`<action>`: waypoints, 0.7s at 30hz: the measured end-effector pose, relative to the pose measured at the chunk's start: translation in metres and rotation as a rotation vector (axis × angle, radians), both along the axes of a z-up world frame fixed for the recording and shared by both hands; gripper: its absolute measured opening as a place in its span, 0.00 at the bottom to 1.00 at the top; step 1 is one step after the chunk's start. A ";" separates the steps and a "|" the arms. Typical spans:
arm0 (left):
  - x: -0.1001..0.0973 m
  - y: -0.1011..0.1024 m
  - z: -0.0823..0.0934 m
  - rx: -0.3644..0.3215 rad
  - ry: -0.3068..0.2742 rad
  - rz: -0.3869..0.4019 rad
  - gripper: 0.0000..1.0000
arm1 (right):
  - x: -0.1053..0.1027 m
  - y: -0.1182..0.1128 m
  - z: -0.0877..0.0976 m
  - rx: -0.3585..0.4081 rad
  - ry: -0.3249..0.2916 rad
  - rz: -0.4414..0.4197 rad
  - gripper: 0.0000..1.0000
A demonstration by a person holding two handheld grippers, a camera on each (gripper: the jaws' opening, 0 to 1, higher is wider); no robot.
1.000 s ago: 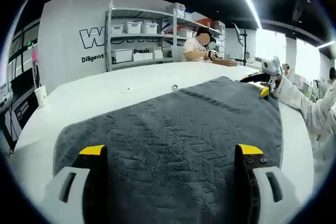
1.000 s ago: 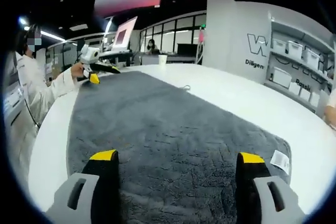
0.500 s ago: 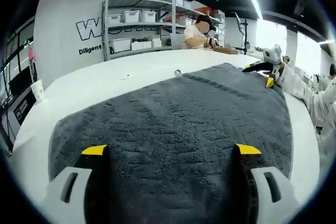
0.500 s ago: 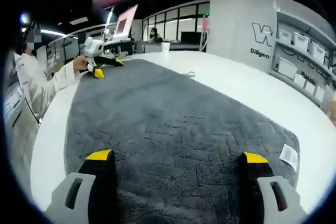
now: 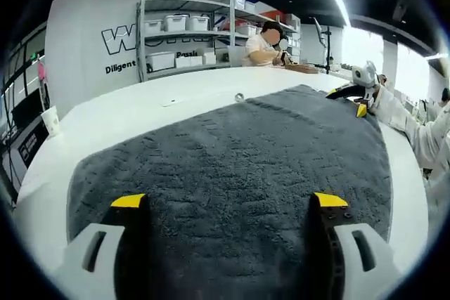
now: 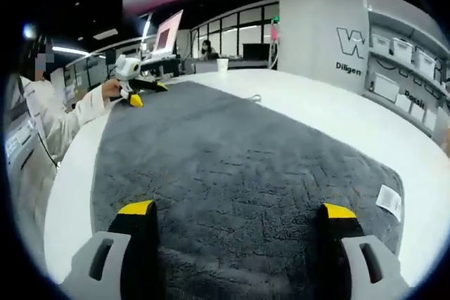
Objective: Open the folded towel by lifting each exposed corner and separating the folded layers until the towel lies flat within the target outline without major curled edges
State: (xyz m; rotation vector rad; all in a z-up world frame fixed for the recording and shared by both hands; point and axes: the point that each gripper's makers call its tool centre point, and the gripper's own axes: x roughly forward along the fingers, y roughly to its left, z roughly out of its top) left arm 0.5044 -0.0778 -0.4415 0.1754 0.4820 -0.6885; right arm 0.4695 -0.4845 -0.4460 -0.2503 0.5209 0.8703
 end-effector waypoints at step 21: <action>0.002 0.002 0.001 -0.007 -0.004 0.003 0.93 | -0.002 -0.005 0.001 -0.015 -0.009 -0.024 0.97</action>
